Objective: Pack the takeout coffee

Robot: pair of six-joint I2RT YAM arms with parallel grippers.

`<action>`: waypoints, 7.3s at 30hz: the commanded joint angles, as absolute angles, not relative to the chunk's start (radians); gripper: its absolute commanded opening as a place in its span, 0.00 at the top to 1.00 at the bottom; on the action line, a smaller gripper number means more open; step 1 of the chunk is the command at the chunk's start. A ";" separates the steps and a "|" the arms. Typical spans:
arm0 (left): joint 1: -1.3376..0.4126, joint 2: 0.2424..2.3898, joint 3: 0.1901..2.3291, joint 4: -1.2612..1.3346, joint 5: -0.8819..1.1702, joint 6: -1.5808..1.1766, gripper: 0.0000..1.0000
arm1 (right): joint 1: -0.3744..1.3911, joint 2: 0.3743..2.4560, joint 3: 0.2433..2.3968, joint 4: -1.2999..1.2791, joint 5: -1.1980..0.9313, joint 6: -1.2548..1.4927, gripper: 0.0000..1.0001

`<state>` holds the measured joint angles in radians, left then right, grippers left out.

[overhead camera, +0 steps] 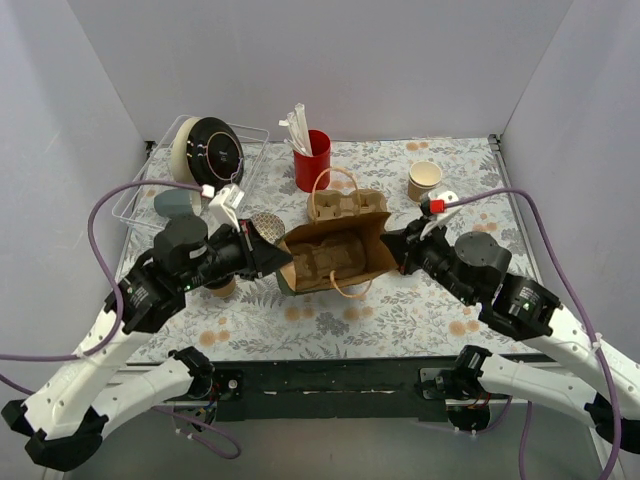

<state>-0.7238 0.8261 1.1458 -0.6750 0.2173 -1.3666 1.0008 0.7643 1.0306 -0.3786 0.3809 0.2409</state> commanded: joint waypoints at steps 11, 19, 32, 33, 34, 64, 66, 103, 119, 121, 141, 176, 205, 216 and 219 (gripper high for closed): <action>-0.727 0.864 0.884 -0.344 0.164 -1.045 1.00 | 1.000 0.700 0.727 0.193 0.376 -0.077 0.99; -0.727 0.836 0.793 -0.308 0.207 -1.066 1.00 | 1.000 0.638 0.661 0.112 0.314 -0.041 0.99; -0.727 0.888 0.994 -0.469 0.167 -1.225 1.00 | 1.000 0.764 0.921 -0.227 0.371 0.176 0.95; -0.727 0.891 1.014 -0.480 0.167 -1.241 1.00 | 1.000 0.778 0.940 -0.259 0.373 0.190 0.94; -0.727 0.890 1.017 -0.491 0.172 -1.258 1.00 | 1.000 0.794 0.956 -0.291 0.383 0.224 0.94; -0.726 1.086 1.506 -1.189 -0.212 -1.448 0.04 | 1.000 0.916 1.109 -0.575 0.379 0.738 0.99; -0.726 1.059 1.508 -1.171 -0.178 -1.445 0.02 | 1.000 0.914 1.106 -0.583 0.383 0.720 0.99; -0.371 1.190 1.330 -1.382 -0.462 -1.733 0.08 | 0.999 0.805 1.086 -0.667 0.433 0.723 0.88; -0.284 1.258 1.146 -1.244 -0.390 -1.735 0.11 | 0.999 0.805 1.118 -0.687 0.420 0.701 0.66; -0.279 1.266 1.152 -1.223 -0.380 -1.718 0.09 | 0.999 0.805 1.130 -0.696 0.423 0.693 0.65; -0.221 1.330 1.180 -1.264 -0.417 -1.822 0.05 | 0.999 0.790 1.158 -0.733 0.445 0.666 0.66; -0.120 1.322 1.140 -1.221 -0.276 -2.169 0.17 | 0.999 0.778 1.172 -0.739 0.451 0.624 0.68; -0.112 1.393 1.109 -1.212 -0.287 -2.221 0.34 | 0.999 0.782 1.178 -0.753 0.463 0.624 0.69; -0.112 1.382 1.051 -1.209 -0.264 -2.203 0.32 | 1.000 0.778 1.173 -0.750 0.462 0.634 0.69; -0.112 1.387 1.052 -1.224 -0.272 -2.197 0.32 | 1.000 0.773 1.174 -0.756 0.462 0.638 0.69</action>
<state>-0.1196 1.3697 1.0973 -1.1984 -0.2577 -1.9903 0.9970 0.7868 1.1374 -0.7612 0.4427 0.6262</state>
